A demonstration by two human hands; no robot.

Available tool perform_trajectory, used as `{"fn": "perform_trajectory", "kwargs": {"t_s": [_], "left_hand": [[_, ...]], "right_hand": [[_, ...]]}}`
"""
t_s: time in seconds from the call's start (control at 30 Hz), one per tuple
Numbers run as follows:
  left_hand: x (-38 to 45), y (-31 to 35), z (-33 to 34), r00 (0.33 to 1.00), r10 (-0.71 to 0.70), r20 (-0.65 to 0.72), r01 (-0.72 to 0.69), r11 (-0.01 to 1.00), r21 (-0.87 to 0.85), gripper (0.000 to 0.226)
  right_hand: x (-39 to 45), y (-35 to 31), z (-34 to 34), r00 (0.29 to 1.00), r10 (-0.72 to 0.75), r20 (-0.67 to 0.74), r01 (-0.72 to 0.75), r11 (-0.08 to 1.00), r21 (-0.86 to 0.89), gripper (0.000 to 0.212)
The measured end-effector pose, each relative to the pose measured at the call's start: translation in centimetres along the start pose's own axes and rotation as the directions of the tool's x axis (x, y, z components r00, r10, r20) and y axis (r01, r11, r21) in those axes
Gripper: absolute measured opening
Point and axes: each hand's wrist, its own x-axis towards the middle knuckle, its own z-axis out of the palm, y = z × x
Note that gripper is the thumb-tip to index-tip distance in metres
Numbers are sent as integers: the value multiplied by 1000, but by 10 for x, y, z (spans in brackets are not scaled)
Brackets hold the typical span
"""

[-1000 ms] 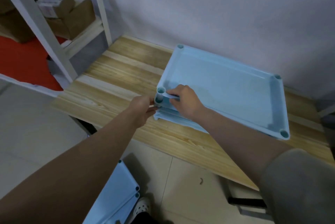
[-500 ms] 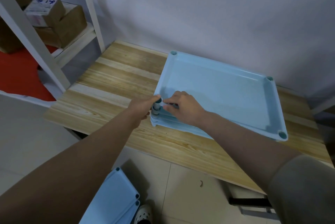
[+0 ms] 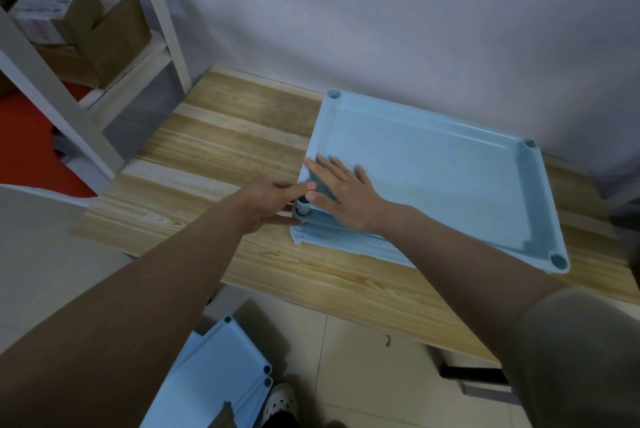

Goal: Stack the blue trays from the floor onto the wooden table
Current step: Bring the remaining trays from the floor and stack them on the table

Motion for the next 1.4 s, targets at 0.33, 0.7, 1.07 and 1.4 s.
{"fn": "perform_trajectory", "kwargs": {"t_s": [0.33, 0.7, 1.07, 1.4], "left_hand": [[-2, 2, 2, 1000, 10, -9, -10, 1000, 9, 52], [-9, 5, 8, 999, -17, -46, 20, 997, 70, 30], [30, 44, 95, 854, 519, 13, -227, 351, 908, 76], [72, 70, 201, 947, 301, 110, -163, 157, 974, 109]], "right_hand": [[0, -4, 2, 1000, 19, 5, -19, 999, -40, 61], [1, -4, 13, 999, 39, -5, -39, 997, -73, 61], [-45, 69, -15, 891, 332, -308, -340, 940, 31, 62], [-124, 200, -61, 614, 681, -399, -759, 649, -60, 77]]}}
